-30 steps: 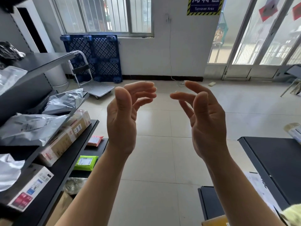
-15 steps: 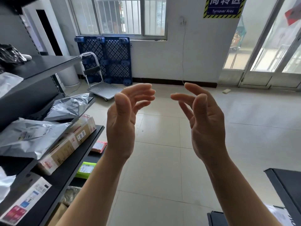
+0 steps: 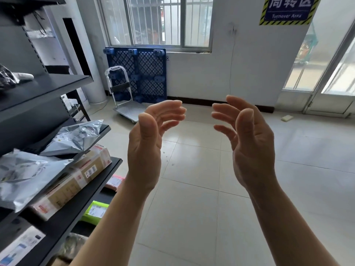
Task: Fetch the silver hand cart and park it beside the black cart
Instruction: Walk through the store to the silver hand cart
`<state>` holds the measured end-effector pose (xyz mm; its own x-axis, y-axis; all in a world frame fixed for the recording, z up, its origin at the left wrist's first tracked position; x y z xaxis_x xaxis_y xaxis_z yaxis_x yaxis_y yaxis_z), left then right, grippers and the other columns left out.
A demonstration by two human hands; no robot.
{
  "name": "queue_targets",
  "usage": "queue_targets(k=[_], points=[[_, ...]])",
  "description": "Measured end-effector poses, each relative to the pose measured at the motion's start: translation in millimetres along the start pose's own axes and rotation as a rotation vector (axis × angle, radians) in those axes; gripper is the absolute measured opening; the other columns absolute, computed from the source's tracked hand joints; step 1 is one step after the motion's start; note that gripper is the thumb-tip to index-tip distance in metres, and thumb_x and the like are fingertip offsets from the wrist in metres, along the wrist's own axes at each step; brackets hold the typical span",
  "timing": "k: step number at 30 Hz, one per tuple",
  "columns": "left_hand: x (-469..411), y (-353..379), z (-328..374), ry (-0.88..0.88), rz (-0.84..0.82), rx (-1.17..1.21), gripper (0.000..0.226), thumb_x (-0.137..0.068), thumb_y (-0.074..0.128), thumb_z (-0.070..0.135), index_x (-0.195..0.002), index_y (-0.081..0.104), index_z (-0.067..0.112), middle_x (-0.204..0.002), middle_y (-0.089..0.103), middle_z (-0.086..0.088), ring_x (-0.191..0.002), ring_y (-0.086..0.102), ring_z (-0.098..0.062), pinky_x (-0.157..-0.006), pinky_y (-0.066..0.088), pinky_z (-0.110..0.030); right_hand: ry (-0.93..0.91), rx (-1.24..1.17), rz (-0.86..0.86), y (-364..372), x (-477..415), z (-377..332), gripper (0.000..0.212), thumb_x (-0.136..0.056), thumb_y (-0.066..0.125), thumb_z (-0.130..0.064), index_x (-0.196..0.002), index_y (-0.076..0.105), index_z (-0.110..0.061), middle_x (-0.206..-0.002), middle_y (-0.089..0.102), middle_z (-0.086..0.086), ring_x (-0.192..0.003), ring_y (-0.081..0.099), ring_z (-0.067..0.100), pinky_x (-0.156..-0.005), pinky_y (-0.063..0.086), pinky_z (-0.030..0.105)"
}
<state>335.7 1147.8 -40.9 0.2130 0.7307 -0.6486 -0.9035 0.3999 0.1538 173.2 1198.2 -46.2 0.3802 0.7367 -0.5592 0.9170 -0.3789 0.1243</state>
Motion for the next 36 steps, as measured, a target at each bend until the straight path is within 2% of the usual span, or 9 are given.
queue_targets(k=[9,17,30,36], points=[[-32,17,-40,-0.016,0.006,-0.022,0.074,-0.078,0.038,0.075,-0.109,0.06,0.012,-0.104,0.067,-0.003,-0.101,0.062,-0.024,-0.095,0.046,-0.042,0.018,-0.016,-0.031,-17,-43,36,0.068,-0.07,0.051,-0.076,-0.114,0.056,-0.025,-0.1,0.072,-0.004,-0.103,0.067,0.017,-0.08,0.052,0.025],[-75,24,-84,-0.012,-0.039,0.002,0.072,-0.078,0.038,0.074,-0.109,0.06,0.013,-0.105,0.067,-0.002,-0.103,0.062,-0.024,-0.095,0.047,-0.04,0.02,0.017,0.013,-27,-87,70,0.068,-0.07,0.05,-0.077,-0.114,0.056,-0.026,-0.096,0.073,-0.004,-0.101,0.068,0.018,-0.08,0.052,0.027],[-191,-29,-163,0.017,0.004,-0.012,0.074,-0.077,0.037,0.076,-0.111,0.059,0.015,-0.105,0.066,-0.004,-0.103,0.061,-0.027,-0.096,0.046,-0.045,-0.003,0.024,-0.011,25,-206,148,0.066,-0.071,0.05,-0.076,-0.113,0.056,-0.026,-0.094,0.074,-0.003,-0.1,0.068,0.019,-0.079,0.051,0.025],[-233,-53,-194,0.013,0.01,-0.024,0.072,-0.076,0.036,0.077,-0.111,0.06,0.018,-0.104,0.066,-0.002,-0.104,0.061,-0.026,-0.096,0.046,-0.043,-0.005,0.017,-0.003,42,-245,182,0.064,-0.072,0.05,-0.075,-0.113,0.057,-0.026,-0.089,0.073,-0.002,-0.096,0.069,0.021,-0.08,0.051,0.028]])
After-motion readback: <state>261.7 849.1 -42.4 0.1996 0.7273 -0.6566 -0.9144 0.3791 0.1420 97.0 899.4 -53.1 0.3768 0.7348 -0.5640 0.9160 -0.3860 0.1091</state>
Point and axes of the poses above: each hand's wrist, its own x-axis away from the middle knuckle, its own y-axis out of the palm, z = x × y, the point moved 7 cm from there along -x, towards the middle knuckle
